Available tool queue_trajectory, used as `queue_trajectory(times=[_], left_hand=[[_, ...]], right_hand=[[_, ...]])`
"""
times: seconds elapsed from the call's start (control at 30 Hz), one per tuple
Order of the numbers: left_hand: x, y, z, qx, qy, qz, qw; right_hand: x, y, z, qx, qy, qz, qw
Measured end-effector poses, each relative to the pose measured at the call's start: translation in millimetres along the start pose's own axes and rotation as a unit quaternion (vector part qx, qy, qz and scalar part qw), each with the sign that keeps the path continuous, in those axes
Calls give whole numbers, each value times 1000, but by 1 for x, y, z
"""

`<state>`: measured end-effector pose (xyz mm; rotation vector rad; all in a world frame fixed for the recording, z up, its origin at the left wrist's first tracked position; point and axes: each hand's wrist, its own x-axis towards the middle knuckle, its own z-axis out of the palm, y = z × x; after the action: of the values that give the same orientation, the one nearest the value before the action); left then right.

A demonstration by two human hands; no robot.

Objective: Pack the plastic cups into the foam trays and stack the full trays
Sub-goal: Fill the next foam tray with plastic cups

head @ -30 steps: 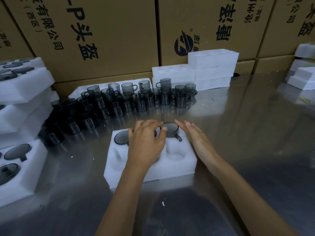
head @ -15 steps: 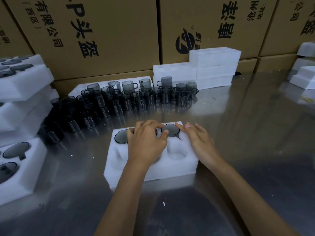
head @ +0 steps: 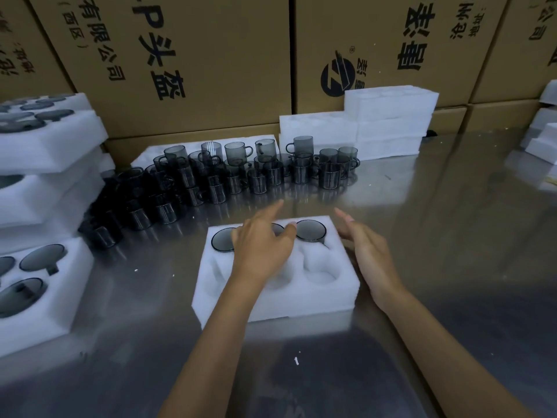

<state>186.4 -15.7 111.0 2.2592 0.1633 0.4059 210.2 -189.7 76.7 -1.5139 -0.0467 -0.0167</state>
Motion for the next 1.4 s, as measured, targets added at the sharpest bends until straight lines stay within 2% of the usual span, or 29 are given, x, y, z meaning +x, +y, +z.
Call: queue_trajectory(times=[0.07,0.13,0.2,0.27,0.33,0.47,0.57,0.73,0.93,1.07,1.17,1.3,1.4], left_hand=[[10,-3,-14,-167,29,-40,985],[29,-12,-37,-189,107,-49,975],[52,-27,-65,-124,166,-46,977],[78,-45,-91,-19,186,-60,981],[102,-65,-113,94,184,-82,975],[133,-100,-139,287,142,-115,940],[141,-119,-143,354,109,-125,920],[143,-136,-146,387,159,-39,907],[127,-136,-147,324,206,53,922],[101,-119,-143,182,234,78,952],[71,-95,-132,85,254,88,959],[19,-59,-110,-54,206,96,972],[-15,-36,-90,-139,174,112,968]], right_hand=[[7,2,1,-15,66,-16,998],[20,1,6,-25,123,-14,992],[33,1,16,-64,159,-7,985],[42,3,24,-177,189,17,966],[48,7,25,-241,207,26,948],[53,12,23,-241,211,18,947],[56,15,24,-247,221,16,943],[60,17,22,-254,224,7,941],[60,14,22,-241,209,17,948],[54,12,20,-181,181,37,966],[48,5,15,-103,137,28,985],[30,-6,4,-1,107,11,994],[16,-16,1,-15,128,-32,991]])
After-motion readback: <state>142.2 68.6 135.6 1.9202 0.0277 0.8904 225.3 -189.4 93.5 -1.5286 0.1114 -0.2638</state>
